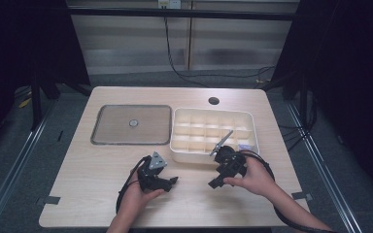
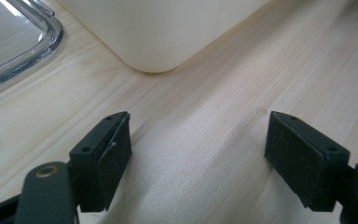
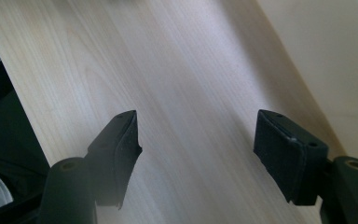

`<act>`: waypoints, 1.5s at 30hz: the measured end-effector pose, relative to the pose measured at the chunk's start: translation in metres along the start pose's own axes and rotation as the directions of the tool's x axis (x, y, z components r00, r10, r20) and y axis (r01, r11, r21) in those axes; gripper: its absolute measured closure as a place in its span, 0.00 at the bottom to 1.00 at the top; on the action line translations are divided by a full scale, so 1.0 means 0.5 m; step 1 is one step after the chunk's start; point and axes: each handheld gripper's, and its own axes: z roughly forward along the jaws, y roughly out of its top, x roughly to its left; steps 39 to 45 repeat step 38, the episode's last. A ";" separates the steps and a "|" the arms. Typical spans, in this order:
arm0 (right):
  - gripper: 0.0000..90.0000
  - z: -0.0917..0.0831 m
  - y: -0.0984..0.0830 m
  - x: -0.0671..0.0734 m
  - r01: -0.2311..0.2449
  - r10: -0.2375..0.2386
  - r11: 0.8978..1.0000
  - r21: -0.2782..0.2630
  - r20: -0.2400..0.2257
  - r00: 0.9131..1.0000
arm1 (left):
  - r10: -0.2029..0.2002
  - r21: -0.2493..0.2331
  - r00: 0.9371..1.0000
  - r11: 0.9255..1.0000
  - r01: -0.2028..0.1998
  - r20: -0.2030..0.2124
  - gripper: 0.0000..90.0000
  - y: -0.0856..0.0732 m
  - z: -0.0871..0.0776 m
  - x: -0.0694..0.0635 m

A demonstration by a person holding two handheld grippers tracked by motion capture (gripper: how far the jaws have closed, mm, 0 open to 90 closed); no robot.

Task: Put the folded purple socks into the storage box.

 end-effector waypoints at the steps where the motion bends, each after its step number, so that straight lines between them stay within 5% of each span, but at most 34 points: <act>1: 0.34 0.005 -0.002 0.000 0.008 -0.008 1.000 0.008 -0.006 1.000 | 0.000 0.000 1.000 1.000 0.000 0.000 0.25 0.000 0.000 0.000; 12: 0.32 0.046 -0.018 0.000 -0.010 0.009 1.000 -0.023 -0.010 1.000 | 0.000 0.000 1.000 1.000 0.000 0.000 0.25 0.000 0.000 0.000; 23: 0.29 0.068 -0.042 0.004 0.043 -0.044 0.993 -0.113 -0.008 0.999 | 0.001 0.000 1.000 1.000 -0.001 0.000 0.25 0.000 0.000 0.000; 27: 0.27 0.072 -0.068 0.005 0.086 -0.087 0.977 -0.195 0.003 0.996 | 0.000 -0.001 1.000 1.000 0.000 0.000 0.25 0.000 0.000 0.000; 31: 0.27 0.079 -0.098 0.003 0.136 -0.133 0.943 -0.304 0.030 0.991 | 0.000 0.002 1.000 1.000 0.000 -0.001 0.25 0.000 0.000 0.000; 35: 0.27 0.083 -0.116 0.004 0.155 -0.148 0.922 -0.354 0.048 0.988 | 0.001 0.002 1.000 1.000 -0.001 -0.001 0.25 0.000 0.000 0.000; 38: 0.26 0.086 -0.122 0.006 0.177 -0.168 0.912 -0.370 0.058 0.984 | 0.001 0.002 1.000 1.000 -0.001 -0.001 0.25 0.000 0.000 0.000; 45: 0.26 0.086 -0.122 0.006 0.177 -0.168 0.912 -0.370 0.058 0.984 | 0.001 0.002 1.000 1.000 -0.001 -0.001 0.25 0.000 0.000 0.000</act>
